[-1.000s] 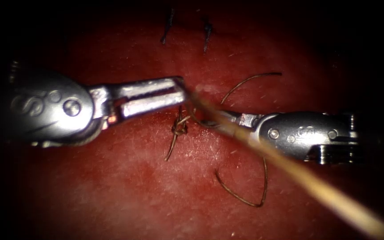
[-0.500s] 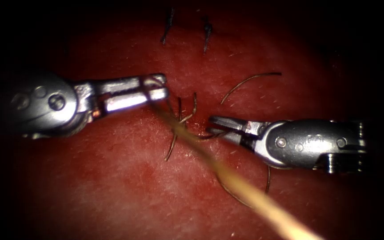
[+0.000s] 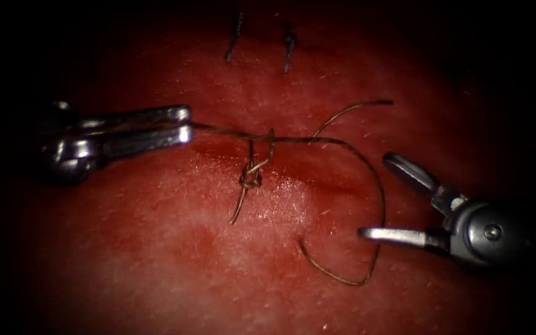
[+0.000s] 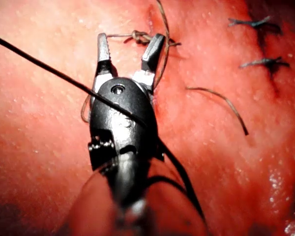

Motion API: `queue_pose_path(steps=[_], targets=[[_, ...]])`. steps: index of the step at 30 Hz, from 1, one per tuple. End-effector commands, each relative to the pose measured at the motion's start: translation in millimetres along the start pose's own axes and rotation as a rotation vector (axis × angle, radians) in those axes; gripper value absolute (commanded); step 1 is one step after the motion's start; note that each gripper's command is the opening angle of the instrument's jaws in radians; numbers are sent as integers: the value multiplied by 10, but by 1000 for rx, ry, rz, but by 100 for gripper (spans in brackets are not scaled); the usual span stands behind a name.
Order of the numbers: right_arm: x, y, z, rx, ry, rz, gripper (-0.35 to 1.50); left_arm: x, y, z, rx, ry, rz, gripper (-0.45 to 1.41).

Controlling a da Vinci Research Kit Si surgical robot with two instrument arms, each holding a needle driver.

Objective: Wound Closure

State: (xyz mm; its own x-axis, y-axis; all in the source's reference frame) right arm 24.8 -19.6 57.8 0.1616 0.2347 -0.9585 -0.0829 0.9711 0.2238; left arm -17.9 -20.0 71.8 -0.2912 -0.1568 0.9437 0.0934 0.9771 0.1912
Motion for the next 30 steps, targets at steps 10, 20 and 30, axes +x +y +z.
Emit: queue_pose_path(steps=[10, 20, 30], targets=[[14, 46, -13, 4, 114, 55, 108, 12, -34, 7, 110, 27, 3, -45], [-78, 110, 85, 114, 171, -193, -35, -13, -36, 27, 189, -15, 61, -45], [-82, 41, 134, 200, 254, -177, -35, 23, -1, 12, -74, 193, 312, -45]])
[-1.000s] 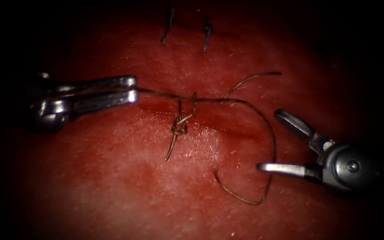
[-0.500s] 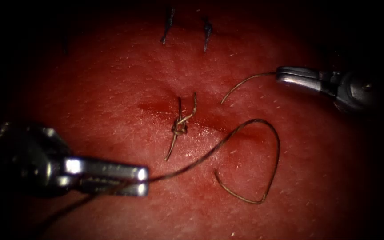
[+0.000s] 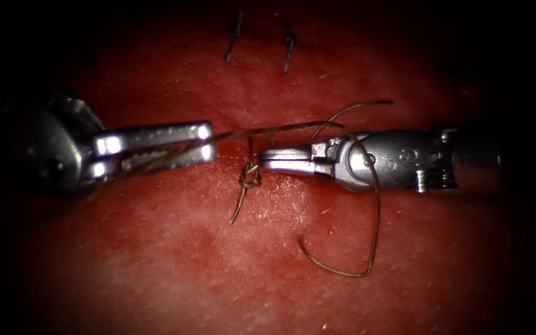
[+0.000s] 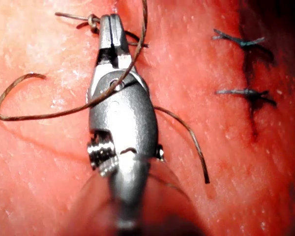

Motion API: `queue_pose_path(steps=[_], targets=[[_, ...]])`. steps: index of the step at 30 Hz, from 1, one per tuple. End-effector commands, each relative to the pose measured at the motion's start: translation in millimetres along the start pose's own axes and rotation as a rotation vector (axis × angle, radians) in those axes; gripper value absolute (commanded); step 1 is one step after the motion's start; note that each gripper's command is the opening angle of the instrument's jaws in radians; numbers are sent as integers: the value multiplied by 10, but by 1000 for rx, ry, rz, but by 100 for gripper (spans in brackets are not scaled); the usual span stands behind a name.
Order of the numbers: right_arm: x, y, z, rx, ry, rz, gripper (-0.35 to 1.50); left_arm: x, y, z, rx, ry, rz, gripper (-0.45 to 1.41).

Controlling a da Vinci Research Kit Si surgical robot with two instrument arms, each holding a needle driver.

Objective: Wound Closure

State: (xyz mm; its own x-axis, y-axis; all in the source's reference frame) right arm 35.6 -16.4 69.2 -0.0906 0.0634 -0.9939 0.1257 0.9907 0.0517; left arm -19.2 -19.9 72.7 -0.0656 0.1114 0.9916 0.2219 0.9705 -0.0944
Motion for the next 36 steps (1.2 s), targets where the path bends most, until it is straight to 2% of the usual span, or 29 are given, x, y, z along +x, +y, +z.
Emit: queue_pose_path(steps=[1, 7, 9, 12, 18, 21, 23, 25, 26, 28, 32, 36], targets=[[6, -6, 8, -5, 9, 12, -35, 15, -6, 2, -5, 34, 25, -45], [37, -11, 16, -14, 45, 32, -35, 67, -14, -5, -63, 158, 89, -45], [48, -11, 18, -35, 56, 44, -35, 88, -21, -1, -43, 219, 117, -45], [57, -10, 15, -65, 57, 51, -35, 104, -32, 1, -18, 266, 137, -45], [66, -4, 1, -131, 67, 77, -35, 125, -63, 4, 54, 338, 168, -45], [66, 0, -2, -184, 49, 84, -35, 128, -79, 10, 87, 342, 175, -45], [64, 2, 0, -204, 29, 92, 5, 124, -85, 14, 94, 336, 174, -45], [61, 4, 3, -230, 4, 111, 61, 118, -90, 18, 102, 334, 171, -45], [59, 5, 4, -244, -9, 124, 81, 113, -93, 22, 107, 336, 169, -45], [57, 8, 7, -275, -38, 138, 108, 104, -99, 30, 121, 335, 170, -45], [51, 5, 11, -291, -120, 138, 111, 65, -105, 53, 153, 301, 153, -45], [41, -1, 13, -266, -205, 136, 111, 24, -79, 65, 184, 218, 107, -45]])
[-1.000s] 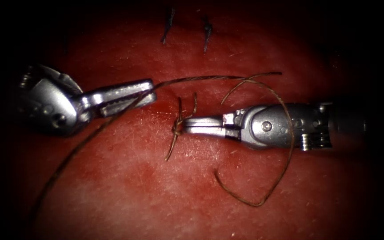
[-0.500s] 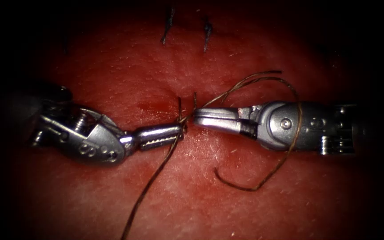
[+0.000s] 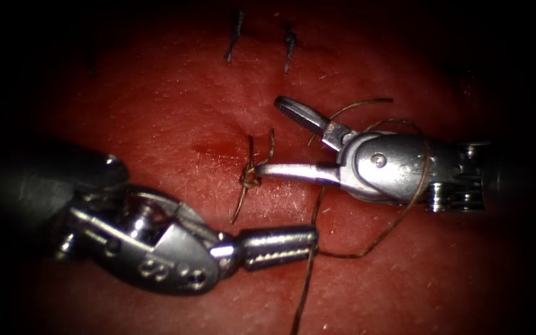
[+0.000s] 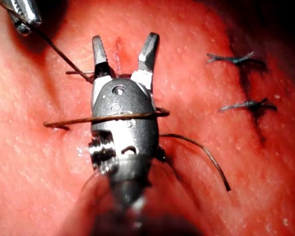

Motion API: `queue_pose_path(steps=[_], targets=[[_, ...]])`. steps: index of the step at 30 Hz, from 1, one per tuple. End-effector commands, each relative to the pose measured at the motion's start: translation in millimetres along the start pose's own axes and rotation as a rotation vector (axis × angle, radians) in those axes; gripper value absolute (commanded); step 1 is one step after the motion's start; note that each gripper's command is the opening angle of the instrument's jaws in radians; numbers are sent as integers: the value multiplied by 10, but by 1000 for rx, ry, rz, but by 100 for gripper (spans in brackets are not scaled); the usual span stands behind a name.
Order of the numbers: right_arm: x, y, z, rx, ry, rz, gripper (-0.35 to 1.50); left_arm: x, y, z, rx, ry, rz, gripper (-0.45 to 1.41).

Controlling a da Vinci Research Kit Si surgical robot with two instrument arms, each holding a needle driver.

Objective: Wound Closure

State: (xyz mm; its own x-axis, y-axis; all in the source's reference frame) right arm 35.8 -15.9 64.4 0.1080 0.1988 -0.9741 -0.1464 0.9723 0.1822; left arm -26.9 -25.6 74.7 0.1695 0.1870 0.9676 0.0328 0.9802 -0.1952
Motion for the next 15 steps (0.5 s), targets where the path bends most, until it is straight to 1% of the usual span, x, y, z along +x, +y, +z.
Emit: queue_pose_path(steps=[1, 2, 3, 4, 6, 9, 11, 13, 15], targets=[[-8, -7, 7, 11, -20, -5, 111, -2, 3, 3, -1, -22, -8, -45], [-13, -10, 8, 19, -37, -11, 111, -12, 19, 0, 1, -70, -55, -45], [-15, -12, 8, 25, -44, -15, 111, -15, 26, -2, 2, -90, -77, -45], [-20, -15, 9, 32, -58, -22, 108, -20, 42, -5, -5, -136, -134, -45], [-25, -18, 9, 53, -59, -28, 106, -22, 59, -8, -15, -181, -190, -45], [-29, -23, 10, 77, -54, -35, 101, -20, 79, -11, -19, -219, -219, -45], [-30, -28, 12, 96, -36, -39, 98, -12, 93, -8, -23, -220, -225, -45], [-28, -31, 13, 119, -27, -40, 98, 19, 109, 0, -36, -206, -223, -45], [-27, -32, 13, 136, -16, -40, 94, 36, 113, 3, -26, -196, -216, -45]])
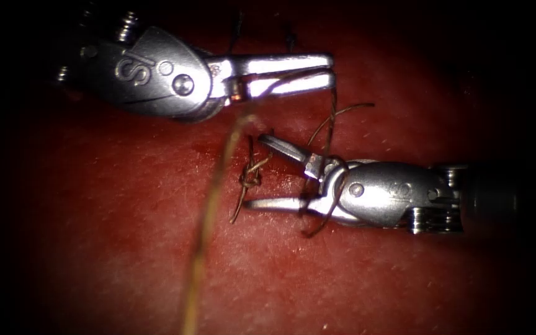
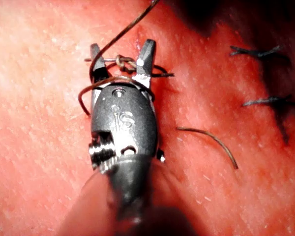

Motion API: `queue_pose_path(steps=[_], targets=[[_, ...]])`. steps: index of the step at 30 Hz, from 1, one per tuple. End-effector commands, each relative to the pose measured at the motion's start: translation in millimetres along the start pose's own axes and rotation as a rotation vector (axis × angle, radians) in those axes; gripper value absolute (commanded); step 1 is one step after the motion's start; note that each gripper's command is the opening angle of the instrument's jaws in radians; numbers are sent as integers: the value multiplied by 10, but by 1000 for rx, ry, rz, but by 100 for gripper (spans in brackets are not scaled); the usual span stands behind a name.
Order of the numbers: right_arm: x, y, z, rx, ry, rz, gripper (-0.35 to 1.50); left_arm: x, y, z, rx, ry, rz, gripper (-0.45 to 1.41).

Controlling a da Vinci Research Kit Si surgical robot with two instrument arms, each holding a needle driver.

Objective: Wound Closure

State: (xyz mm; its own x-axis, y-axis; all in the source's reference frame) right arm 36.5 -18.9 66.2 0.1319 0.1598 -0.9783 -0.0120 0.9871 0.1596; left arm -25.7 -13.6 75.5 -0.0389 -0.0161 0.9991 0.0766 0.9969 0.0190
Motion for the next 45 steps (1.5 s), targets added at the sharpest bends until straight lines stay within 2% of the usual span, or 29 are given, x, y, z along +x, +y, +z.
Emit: queue_pose_path(steps=[1, 5, 8, 9, 15, 18, 20, 21, 23, 25, 33, 36, 39, 41, 45], targets=[[-3, -5, 7, 17, 16, 0, 93, 13, 0, 5, 8, 7, 5, -45], [1, -7, 5, 51, 47, -5, 91, 65, 6, -1, 37, 24, -10, -45], [2, -7, 1, 50, 73, -6, 91, 96, -2, -7, 54, 34, -23, -45], [3, -7, 0, 50, 101, -6, 89, 116, -9, -11, 61, 39, -28, -45], [4, -6, 0, 40, 157, -7, 88, 156, -18, -23, 68, 46, -49, -45], [6, -3, -8, 10, 249, -5, 84, 172, -25, -40, 46, 47, -55, -45], [7, 0, -16, -10, 277, 0, 61, 172, -35, -52, 38, 44, -50, -45], [7, 2, -20, -22, 296, 9, 31, 166, -45, -57, 37, 41, -56, -45], [7, 4, -22, -33, 312, 28, 19, 160, -54, -59, 37, 42, -56, -45], [6, 7, -23, -60, 326, 81, 19, 148, -72, -55, 31, 48, -57, -45], [0, 4, -28, -113, 268, 231, 20, 101, -110, -35, 56, 20, -71, -45], [-4, 0, -30, -143, 243, 285, 27, 92, -126, -26, 64, 13, -69, -45], [-8, -2, -31, -165, 220, 324, 31, 90, -134, -17, 64, 12, -65, -45], [-14, -1, -34, -201, 165, 383, 31, 96, -131, -7, 60, 14, -63, -45], [-20, 4, -52, -215, 139, 402, 25, 116, -118, -20, 53, 25, -55, -45]])
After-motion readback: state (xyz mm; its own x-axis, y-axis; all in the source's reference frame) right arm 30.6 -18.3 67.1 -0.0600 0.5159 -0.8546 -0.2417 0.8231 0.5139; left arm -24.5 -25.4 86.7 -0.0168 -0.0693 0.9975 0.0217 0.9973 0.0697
